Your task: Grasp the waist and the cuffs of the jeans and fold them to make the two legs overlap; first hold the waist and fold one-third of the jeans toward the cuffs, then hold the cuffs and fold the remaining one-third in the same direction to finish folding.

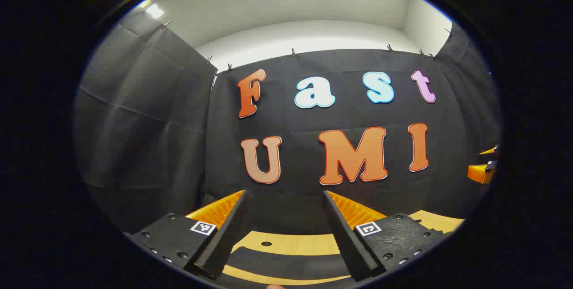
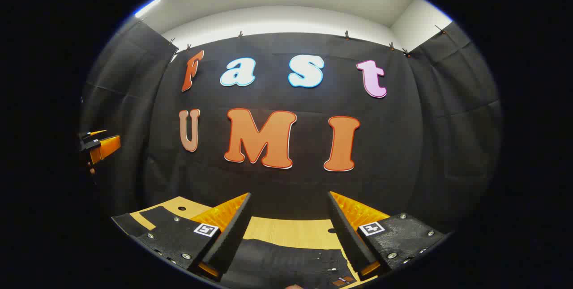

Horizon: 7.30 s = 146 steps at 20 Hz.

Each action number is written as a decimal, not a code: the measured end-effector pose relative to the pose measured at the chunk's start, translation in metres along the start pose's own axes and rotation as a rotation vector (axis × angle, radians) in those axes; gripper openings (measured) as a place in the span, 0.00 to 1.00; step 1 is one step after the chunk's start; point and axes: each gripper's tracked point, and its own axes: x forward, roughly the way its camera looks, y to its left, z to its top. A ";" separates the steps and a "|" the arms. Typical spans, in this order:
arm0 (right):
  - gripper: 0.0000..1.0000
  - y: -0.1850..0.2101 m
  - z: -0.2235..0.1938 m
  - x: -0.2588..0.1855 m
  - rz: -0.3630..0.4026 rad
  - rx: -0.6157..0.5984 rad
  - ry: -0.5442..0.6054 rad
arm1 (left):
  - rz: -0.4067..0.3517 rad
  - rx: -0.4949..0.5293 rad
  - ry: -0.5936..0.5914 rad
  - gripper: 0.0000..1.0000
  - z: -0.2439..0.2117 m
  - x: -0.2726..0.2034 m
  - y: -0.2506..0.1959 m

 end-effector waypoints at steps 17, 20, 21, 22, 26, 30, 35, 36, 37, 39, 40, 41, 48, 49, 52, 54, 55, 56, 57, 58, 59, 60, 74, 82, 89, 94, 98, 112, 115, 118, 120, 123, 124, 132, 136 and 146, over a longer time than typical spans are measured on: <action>0.98 -0.021 -0.078 0.019 0.025 0.080 0.144 | 0.069 0.032 0.165 0.99 -0.077 -0.006 -0.045; 0.98 -0.025 -0.100 0.020 0.022 0.073 0.213 | 0.120 0.086 0.208 0.99 -0.094 -0.010 -0.022; 0.98 -0.027 -0.106 0.020 0.019 0.081 0.240 | 0.147 0.085 0.230 0.99 -0.103 -0.008 -0.012; 0.98 -0.028 -0.115 0.020 0.011 0.090 0.273 | 0.165 0.071 0.262 1.00 -0.114 -0.007 -0.002; 0.98 -0.047 -0.169 0.011 -0.088 0.175 0.477 | 0.214 0.009 0.471 0.99 -0.181 -0.012 0.051; 0.99 -0.066 -0.250 -0.016 -0.226 0.312 0.773 | 0.369 -0.168 0.756 1.00 -0.261 -0.043 0.126; 0.99 -0.069 -0.311 -0.044 -0.351 0.541 0.999 | 0.560 -0.405 1.158 0.99 -0.364 -0.106 0.185; 0.99 -0.073 -0.320 -0.054 -0.381 0.576 1.035 | 0.577 -0.433 1.202 1.00 -0.380 -0.110 0.188; 0.99 -0.079 -0.327 -0.062 -0.411 0.605 1.068 | 0.595 -0.459 1.237 0.99 -0.394 -0.116 0.191; 0.98 -0.091 -0.350 -0.078 -0.483 0.623 1.138 | 0.632 -0.508 1.313 0.99 -0.418 -0.136 0.195; 0.98 -0.097 -0.361 -0.084 -0.504 0.631 1.164 | 0.647 -0.534 1.334 0.99 -0.426 -0.143 0.197; 0.98 -0.099 -0.371 -0.089 -0.525 0.654 1.194 | 0.665 -0.559 1.365 0.99 -0.431 -0.150 0.198; 0.98 -0.103 -0.429 -0.113 -0.639 0.800 1.341 | 0.747 -0.721 1.498 0.99 -0.462 -0.166 0.205; 0.98 -0.103 -0.435 -0.114 -0.654 0.804 1.351 | 0.756 -0.751 1.512 0.98 -0.466 -0.171 0.207; 0.98 -0.104 -0.444 -0.107 -0.662 0.799 1.365 | 0.814 -0.789 1.544 0.99 -0.471 -0.178 0.220; 0.98 -0.106 -0.449 -0.105 -0.671 0.759 1.390 | 0.858 -0.782 1.565 0.99 -0.476 -0.180 0.234; 0.98 -0.107 -0.453 -0.105 -0.683 0.746 1.407 | 0.879 -0.783 1.579 0.98 -0.481 -0.182 0.241; 0.98 -0.106 -0.455 -0.105 -0.690 0.745 1.422 | 0.891 -0.795 1.589 0.99 -0.484 -0.178 0.241; 0.98 -0.109 -0.454 -0.105 -0.700 0.734 1.430 | 0.895 -0.805 1.586 0.99 -0.490 -0.170 0.242; 0.97 -0.108 -0.457 -0.104 -0.707 0.727 1.438 | 0.900 -0.810 1.596 0.98 -0.495 -0.165 0.242; 0.97 -0.108 -0.458 -0.104 -0.711 0.718 1.453 | 0.907 -0.807 1.615 0.99 -0.502 -0.162 0.243; 0.97 -0.109 -0.458 -0.104 -0.719 0.704 1.468 | 0.915 -0.811 1.639 0.99 -0.508 -0.161 0.240; 0.36 -0.100 -0.459 -0.089 -0.654 0.840 1.384 | 0.775 -0.778 1.540 0.18 -0.511 -0.104 0.235; 0.08 -0.091 -0.444 -0.068 -0.543 1.127 1.150 | 0.610 -0.934 1.255 0.02 -0.510 -0.072 0.233; 0.08 -0.088 -0.417 -0.052 -0.449 1.131 1.029 | 0.437 -0.871 1.080 0.02 -0.464 -0.041 0.227; 0.08 -0.083 -0.385 -0.038 -0.413 1.130 0.948 | 0.360 -0.857 0.972 0.02 -0.423 0.000 0.220; 0.08 -0.086 -0.363 -0.026 -0.406 1.104 0.917 | 0.316 -0.845 0.915 0.02 -0.395 0.037 0.220; 0.08 -0.081 -0.302 0.052 -0.457 1.041 0.862 | 0.149 -0.772 0.959 0.02 -0.406 0.178 0.184; 0.08 -0.082 -0.305 0.085 -0.421 1.060 0.870 | 0.164 -0.757 0.962 0.02 -0.414 0.206 0.174; 0.07 -0.087 -0.316 0.107 -0.403 1.054 0.895 | 0.189 -0.716 0.969 0.02 -0.428 0.230 0.169; 0.07 -0.090 -0.325 0.123 -0.394 1.062 0.912 | 0.216 -0.698 0.990 0.02 -0.440 0.243 0.169; 0.07 -0.095 -0.345 0.147 -0.396 1.067 0.946 | 0.279 -0.670 1.038 0.02 -0.472 0.258 0.176; 0.07 -0.098 -0.352 0.152 -0.406 1.080 0.957 | 0.292 -0.676 1.059 0.02 -0.481 0.261 0.175; 0.07 -0.108 -0.406 0.180 -0.429 1.083 1.048 | 0.391 -0.648 1.165 0.02 -0.538 0.276 0.185; 0.07 -0.108 -0.424 0.192 -0.466 1.112 1.072 | 0.362 -0.618 1.170 0.02 -0.546 0.286 0.186; 0.63 -0.134 -0.398 0.207 -0.456 1.031 0.980 | 0.190 -0.514 1.069 0.82 -0.498 0.318 0.150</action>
